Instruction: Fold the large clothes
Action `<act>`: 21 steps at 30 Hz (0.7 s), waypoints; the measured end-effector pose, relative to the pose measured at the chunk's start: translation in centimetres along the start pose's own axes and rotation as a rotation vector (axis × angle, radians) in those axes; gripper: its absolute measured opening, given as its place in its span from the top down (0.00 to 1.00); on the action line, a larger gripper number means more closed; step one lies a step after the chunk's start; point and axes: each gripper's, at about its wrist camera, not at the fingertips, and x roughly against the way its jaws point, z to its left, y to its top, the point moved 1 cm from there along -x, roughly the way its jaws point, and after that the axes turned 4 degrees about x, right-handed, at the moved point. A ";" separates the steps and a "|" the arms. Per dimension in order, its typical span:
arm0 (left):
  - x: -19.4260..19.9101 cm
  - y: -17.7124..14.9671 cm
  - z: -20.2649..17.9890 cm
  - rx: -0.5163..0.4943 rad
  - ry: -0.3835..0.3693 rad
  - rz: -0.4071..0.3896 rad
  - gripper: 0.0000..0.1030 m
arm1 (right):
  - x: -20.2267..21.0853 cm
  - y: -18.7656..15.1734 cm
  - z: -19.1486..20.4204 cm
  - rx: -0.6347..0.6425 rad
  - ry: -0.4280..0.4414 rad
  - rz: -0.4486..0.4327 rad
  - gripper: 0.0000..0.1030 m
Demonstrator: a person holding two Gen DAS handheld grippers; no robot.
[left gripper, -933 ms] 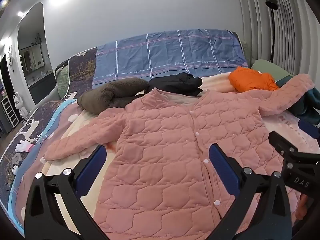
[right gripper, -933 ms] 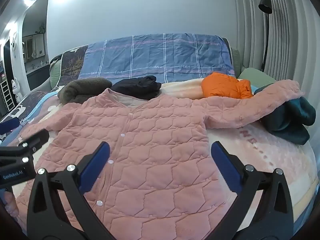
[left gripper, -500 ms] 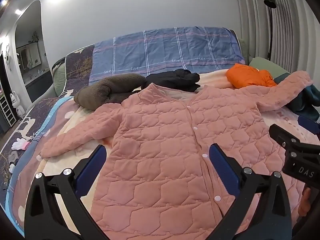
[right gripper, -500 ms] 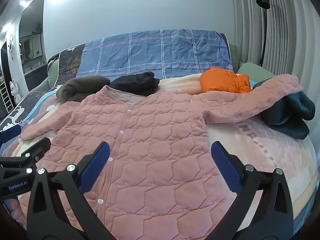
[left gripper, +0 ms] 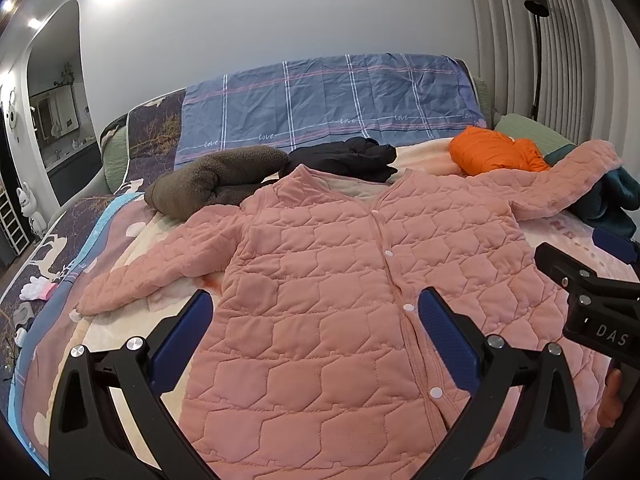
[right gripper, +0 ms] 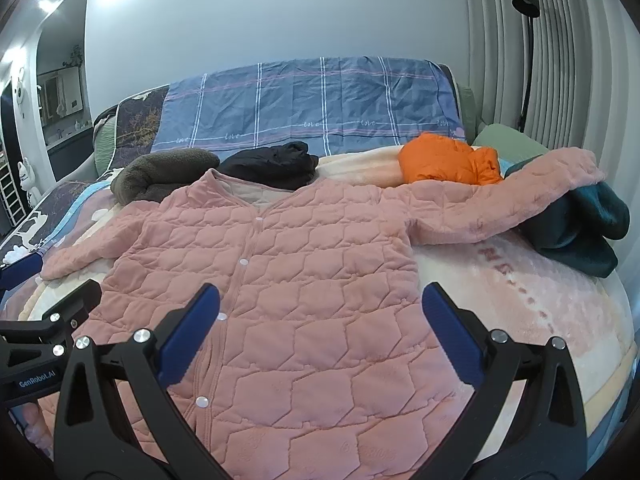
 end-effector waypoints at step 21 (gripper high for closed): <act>-0.1 -0.4 0.5 0.036 -0.026 0.018 0.01 | 0.2 0.0 0.5 0.001 0.003 0.008 0.02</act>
